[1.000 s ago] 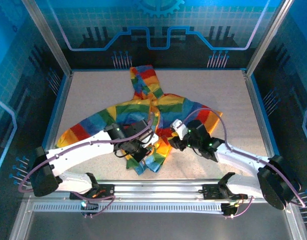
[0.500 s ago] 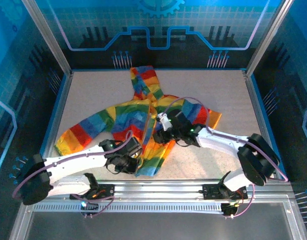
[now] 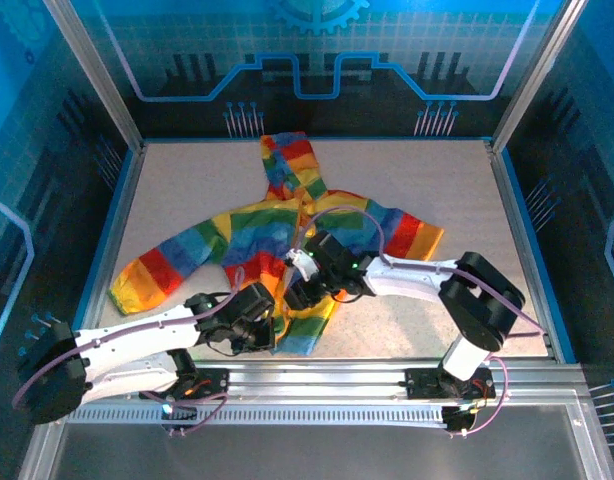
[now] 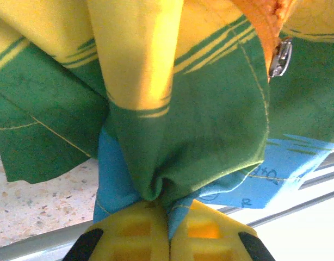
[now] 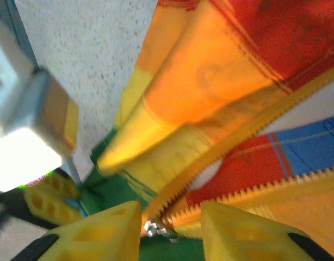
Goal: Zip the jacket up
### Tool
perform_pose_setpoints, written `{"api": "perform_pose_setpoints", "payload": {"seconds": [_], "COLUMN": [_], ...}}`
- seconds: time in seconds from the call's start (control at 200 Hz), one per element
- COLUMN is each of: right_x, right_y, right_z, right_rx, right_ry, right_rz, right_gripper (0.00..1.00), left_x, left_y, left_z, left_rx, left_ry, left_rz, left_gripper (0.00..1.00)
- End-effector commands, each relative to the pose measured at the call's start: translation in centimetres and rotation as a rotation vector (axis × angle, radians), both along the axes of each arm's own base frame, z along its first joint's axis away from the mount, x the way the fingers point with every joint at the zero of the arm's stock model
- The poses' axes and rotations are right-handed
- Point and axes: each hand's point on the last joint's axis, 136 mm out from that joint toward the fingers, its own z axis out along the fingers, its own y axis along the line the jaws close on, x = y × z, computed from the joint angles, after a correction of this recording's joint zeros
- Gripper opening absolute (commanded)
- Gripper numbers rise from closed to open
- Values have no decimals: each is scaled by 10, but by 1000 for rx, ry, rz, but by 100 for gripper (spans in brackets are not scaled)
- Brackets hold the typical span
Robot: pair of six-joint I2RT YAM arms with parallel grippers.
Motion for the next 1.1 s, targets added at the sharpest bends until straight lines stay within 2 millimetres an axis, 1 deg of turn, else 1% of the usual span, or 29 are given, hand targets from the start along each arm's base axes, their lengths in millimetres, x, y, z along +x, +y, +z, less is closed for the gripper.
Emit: {"api": "perform_pose_setpoints", "payload": {"seconds": [0.0,0.065,0.135,0.27,0.365,0.5,0.59,0.685,0.815,0.911,1.091], "right_x": [-7,-7,-8,-16,-18,-19,-28,-36,-36,-31,-29], "right_y": [-16,-25,-31,-28,-21,-8,5,15,23,24,24], "right_z": [18,17,10,-5,-13,-20,-26,-38,-48,-50,-44], "right_rx": [-7,-45,-78,-108,-114,-78,-34,-32,-55,-77,-71], "right_ry": [-247,-376,-479,-573,-596,-605,-600,-619,-620,-635,-656], "right_rz": [164,232,303,448,514,543,575,611,620,612,605], "right_gripper": [36,38,40,43,43,43,44,44,43,39,30], "left_x": [0,0,-1,0,2,2,3,4,5,7,6], "left_y": [-1,-2,-1,-1,2,7,10,12,15,18,25], "left_z": [5,5,5,5,5,5,3,2,5,8,7], "left_rx": [-12,-11,-7,-18,-10,18,26,26,17,10,10], "left_ry": [5,8,12,-1,-19,-30,-37,-43,-61,-82,-95], "left_rz": [23,17,18,24,14,4,6,9,25,43,70], "left_gripper": [0,0,0,0,0,0,0,0,0,0,0]}}
